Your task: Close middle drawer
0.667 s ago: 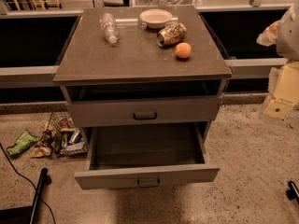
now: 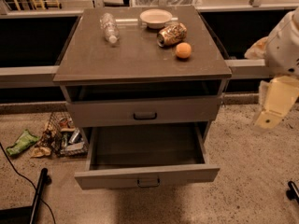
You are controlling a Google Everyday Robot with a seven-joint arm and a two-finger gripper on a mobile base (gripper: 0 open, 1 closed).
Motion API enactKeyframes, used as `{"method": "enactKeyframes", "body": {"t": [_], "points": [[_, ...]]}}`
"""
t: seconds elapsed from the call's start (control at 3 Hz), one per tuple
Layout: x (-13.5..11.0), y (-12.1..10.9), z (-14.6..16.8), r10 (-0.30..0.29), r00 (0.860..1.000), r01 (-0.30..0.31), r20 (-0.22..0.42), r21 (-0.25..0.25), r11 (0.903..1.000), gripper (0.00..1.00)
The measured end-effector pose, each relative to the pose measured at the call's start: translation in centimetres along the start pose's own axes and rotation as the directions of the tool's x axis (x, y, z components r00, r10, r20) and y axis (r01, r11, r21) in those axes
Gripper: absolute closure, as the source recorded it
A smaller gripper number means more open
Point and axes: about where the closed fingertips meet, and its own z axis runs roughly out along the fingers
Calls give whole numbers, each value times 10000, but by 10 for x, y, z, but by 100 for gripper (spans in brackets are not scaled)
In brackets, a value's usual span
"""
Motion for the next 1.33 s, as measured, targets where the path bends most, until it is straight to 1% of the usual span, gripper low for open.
{"method": "enactKeyframes", "body": {"t": [0.33,0.67,1.0,1.33], "points": [[-9,21,50,-507,9951,591,850,-995,9933,0],[-18,49,103,-735,9800,1106,1849,-1987,9738,0],[-26,81,152,-473,9631,1321,2649,-3122,9408,0],[-26,81,152,-474,9631,1321,2648,-3122,9408,0]]}}
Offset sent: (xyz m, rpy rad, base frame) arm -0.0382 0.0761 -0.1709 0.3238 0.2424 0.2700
